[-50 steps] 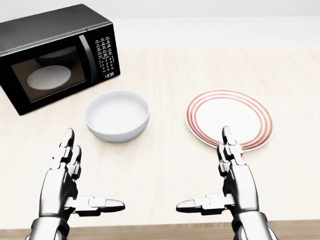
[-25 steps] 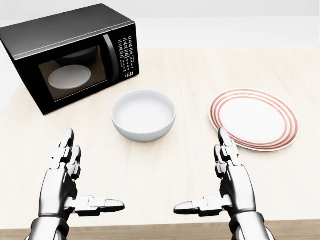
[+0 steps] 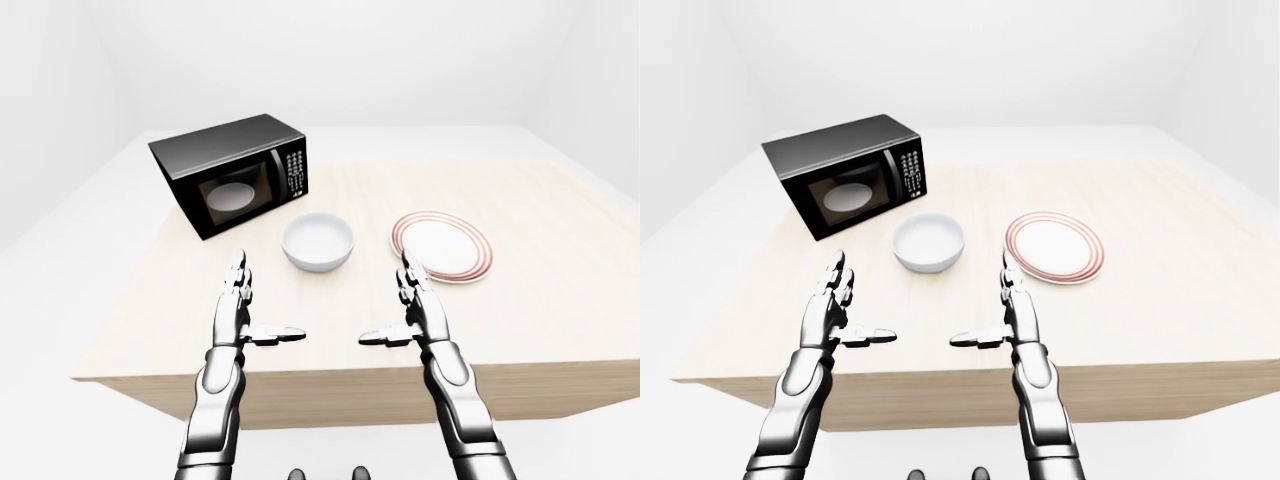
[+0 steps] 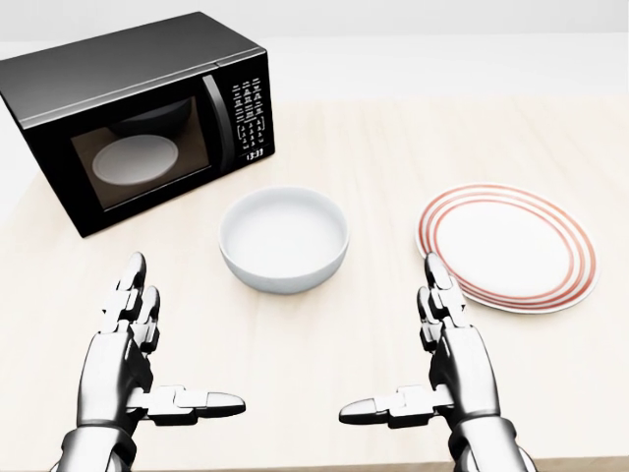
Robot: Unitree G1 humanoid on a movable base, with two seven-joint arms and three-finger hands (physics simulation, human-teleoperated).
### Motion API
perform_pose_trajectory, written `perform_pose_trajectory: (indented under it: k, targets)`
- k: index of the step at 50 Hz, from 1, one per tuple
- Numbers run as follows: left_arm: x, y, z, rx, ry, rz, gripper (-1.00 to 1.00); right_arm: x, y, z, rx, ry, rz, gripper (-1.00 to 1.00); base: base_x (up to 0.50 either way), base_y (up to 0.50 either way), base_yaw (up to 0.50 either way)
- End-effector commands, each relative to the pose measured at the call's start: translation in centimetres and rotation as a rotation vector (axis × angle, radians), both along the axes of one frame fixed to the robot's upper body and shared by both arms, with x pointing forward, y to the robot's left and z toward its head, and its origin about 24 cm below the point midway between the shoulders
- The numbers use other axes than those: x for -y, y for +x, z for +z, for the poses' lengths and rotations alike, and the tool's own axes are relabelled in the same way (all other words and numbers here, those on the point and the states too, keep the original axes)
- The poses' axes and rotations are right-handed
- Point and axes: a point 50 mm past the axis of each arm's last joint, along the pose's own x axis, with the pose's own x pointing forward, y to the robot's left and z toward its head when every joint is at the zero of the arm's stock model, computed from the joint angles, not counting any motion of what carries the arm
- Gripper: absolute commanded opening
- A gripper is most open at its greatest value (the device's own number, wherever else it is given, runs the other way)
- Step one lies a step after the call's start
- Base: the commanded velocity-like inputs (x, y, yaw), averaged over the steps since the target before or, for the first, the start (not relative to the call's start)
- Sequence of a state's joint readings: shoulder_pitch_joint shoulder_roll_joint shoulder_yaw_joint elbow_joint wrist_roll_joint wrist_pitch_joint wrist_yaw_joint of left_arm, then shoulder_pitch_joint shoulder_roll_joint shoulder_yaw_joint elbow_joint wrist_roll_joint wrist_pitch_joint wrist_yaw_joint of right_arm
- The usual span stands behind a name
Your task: Pick up the white bowl and put it on the plate.
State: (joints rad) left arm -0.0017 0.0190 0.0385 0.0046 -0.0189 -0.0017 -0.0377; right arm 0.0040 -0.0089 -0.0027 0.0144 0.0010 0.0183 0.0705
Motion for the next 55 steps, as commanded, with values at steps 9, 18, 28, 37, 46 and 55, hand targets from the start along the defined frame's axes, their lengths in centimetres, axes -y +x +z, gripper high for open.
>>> perform_pose_trajectory:
  k: [9, 18, 28, 37, 46, 55]
  targets:
    - [0.0, 0.0, 0.0, 0.001, 0.000, 0.000, 1.00, -0.2, -0.1, -0.2, 0.002, -0.002, 0.009, 1.00, 0.36, 0.02, 0.00]
    - [0.0, 0.0, 0.0, 0.001, 0.000, 0.000, 1.00, -0.3, -0.1, -0.2, 0.004, -0.002, 0.010, 1.00, 0.37, 0.03, 0.00]
    - [0.0, 0.0, 0.0, 0.001, 0.000, 0.000, 1.00, -0.3, -0.1, -0.3, 0.001, -0.004, 0.009, 1.00, 0.36, 0.03, 0.00]
    - [0.0, 0.0, 0.0, 0.001, 0.000, 0.000, 1.00, -0.3, -0.2, -0.3, 0.008, -0.021, 0.011, 1.00, 0.10, 0.02, 0.00]
    - [0.0, 0.0, 0.0, 0.001, 0.000, 0.000, 1.00, 0.1, 0.3, 0.0, 0.013, -0.108, -0.003, 1.00, 0.00, 0.00, 0.00]
    - [0.0, 0.0, 0.0, 0.001, 0.000, 0.000, 1.00, 0.6, 1.1, 0.3, 0.020, -0.215, -0.014, 1.00, 0.00, 0.00, 0.00]
